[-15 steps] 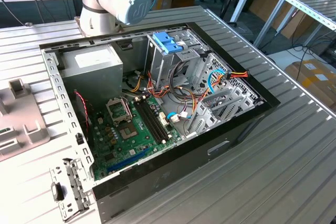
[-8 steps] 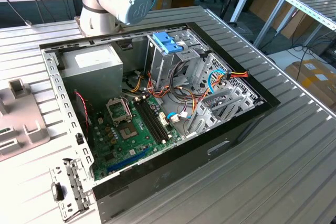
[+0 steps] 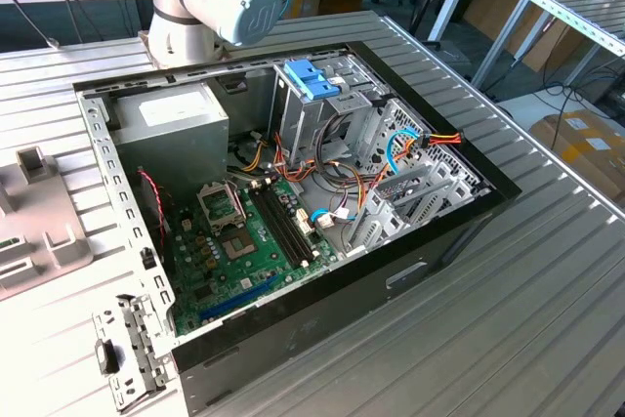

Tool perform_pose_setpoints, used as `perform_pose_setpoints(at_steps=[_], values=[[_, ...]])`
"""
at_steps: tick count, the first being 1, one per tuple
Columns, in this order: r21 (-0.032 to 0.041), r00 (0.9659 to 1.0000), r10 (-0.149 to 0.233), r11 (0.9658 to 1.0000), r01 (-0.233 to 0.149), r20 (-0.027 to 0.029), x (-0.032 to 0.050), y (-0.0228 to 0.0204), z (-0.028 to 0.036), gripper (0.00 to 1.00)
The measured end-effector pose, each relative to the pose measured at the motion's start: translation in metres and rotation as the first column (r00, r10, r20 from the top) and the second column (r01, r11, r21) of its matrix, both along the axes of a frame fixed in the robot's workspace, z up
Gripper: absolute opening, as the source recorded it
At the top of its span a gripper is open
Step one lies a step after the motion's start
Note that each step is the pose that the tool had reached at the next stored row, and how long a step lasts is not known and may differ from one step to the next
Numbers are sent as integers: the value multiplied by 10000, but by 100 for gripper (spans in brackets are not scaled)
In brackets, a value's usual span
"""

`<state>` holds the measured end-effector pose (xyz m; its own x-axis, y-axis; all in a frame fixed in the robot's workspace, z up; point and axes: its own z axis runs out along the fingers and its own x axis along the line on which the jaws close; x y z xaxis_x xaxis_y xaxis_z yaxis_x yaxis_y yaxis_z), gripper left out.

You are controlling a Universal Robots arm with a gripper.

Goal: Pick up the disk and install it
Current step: 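Pick up the disk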

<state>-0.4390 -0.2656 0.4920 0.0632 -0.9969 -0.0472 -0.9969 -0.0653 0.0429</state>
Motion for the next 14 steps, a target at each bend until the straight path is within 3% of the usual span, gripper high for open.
perform_pose_setpoints(at_steps=[14], values=[[0,10000,0,10000,0,0,55,0,0,37]])
